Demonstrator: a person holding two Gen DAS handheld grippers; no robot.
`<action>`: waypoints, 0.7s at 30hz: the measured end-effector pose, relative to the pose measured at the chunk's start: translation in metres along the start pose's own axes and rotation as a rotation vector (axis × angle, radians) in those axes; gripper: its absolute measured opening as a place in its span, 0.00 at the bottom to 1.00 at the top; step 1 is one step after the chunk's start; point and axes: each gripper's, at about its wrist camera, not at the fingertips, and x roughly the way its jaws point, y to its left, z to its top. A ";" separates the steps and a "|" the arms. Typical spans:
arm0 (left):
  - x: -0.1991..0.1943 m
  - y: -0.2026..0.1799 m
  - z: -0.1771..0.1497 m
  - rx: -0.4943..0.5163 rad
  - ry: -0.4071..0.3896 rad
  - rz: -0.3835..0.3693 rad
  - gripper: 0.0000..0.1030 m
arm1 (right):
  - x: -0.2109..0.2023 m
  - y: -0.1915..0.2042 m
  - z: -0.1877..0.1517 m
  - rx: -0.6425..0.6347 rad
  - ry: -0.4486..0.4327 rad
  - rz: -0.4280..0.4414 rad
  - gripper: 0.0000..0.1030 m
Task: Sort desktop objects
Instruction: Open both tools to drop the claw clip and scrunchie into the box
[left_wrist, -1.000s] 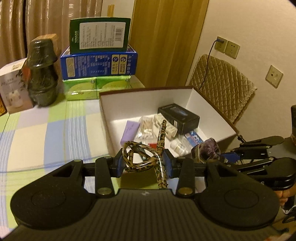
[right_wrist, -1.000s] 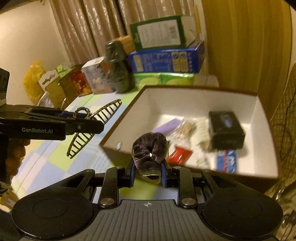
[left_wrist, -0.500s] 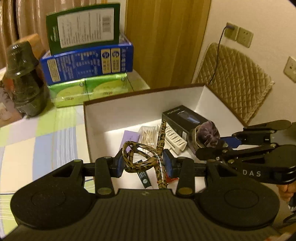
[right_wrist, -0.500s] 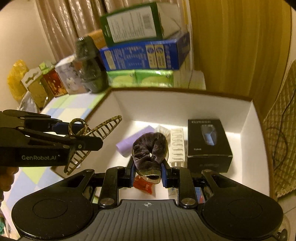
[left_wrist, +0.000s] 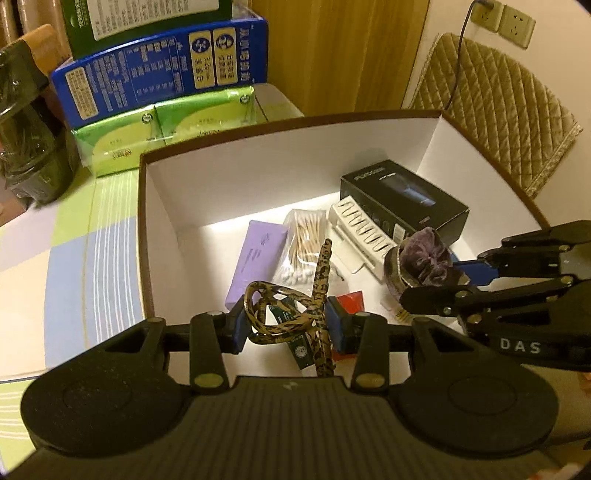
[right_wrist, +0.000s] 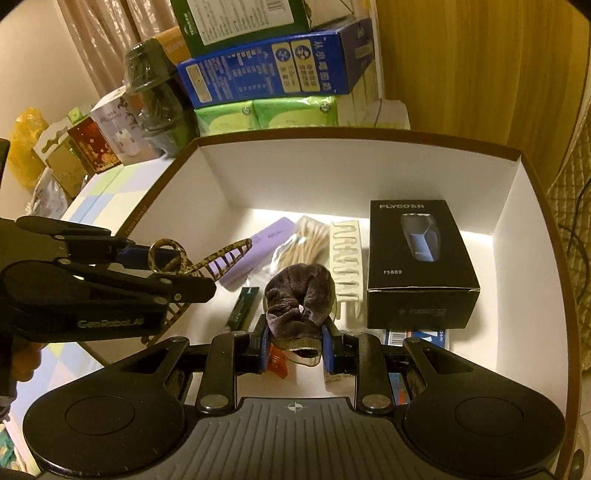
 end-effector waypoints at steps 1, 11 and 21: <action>0.003 0.000 0.000 0.003 0.006 0.006 0.36 | 0.001 -0.001 0.000 0.001 0.003 0.002 0.24; 0.021 0.000 0.001 0.017 0.046 0.024 0.36 | 0.007 -0.006 0.001 0.014 0.020 0.006 0.24; 0.018 0.004 0.005 0.001 0.032 0.016 0.37 | 0.008 -0.004 0.000 0.019 0.026 0.009 0.24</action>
